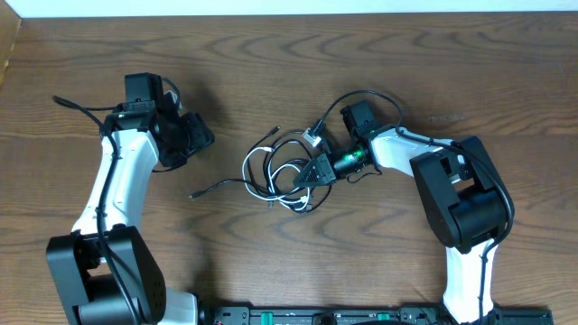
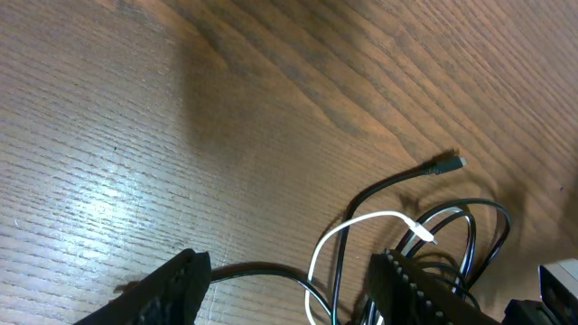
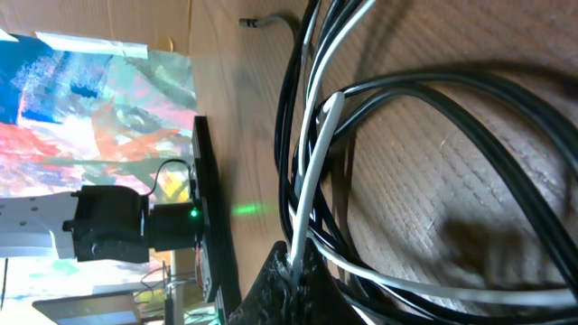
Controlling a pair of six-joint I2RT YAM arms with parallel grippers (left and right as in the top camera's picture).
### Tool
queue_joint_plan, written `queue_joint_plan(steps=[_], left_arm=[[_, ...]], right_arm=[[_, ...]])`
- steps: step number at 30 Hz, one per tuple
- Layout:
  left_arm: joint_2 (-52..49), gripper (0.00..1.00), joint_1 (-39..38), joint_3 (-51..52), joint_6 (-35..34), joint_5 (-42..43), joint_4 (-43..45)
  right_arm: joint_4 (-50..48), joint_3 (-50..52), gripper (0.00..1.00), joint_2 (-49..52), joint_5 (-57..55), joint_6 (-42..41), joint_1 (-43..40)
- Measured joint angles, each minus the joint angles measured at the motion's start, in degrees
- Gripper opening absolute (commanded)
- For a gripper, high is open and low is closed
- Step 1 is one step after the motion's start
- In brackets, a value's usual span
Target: Untangle cables
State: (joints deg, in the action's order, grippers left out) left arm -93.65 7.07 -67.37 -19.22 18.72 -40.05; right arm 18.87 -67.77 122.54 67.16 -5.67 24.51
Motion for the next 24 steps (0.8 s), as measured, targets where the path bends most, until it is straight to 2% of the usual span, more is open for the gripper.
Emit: queue_joint_plan(steps=[6,11,16,24], left_arm=[[0.0,0.61,0.0,0.0,0.0,0.0,0.0],[0.0,0.61,0.0,0.0,0.0,0.0,0.0],[0.0,0.61,0.0,0.0,0.0,0.0,0.0],[0.0,0.61,0.0,0.0,0.0,-0.2,0.0]], right_arm=[[0.2,-1.7,0.01,-2.5,-1.6,-0.1,0.1],[-1.7,-5.9,0.01,-11.3,-5.6,-0.3,1.0],[-13.2,-7.6,0.01,-19.4,-6.1,-3.9,2.5],[-37.6,-7.8,0.01,-22.7,-4.7,-19.7,2.7]])
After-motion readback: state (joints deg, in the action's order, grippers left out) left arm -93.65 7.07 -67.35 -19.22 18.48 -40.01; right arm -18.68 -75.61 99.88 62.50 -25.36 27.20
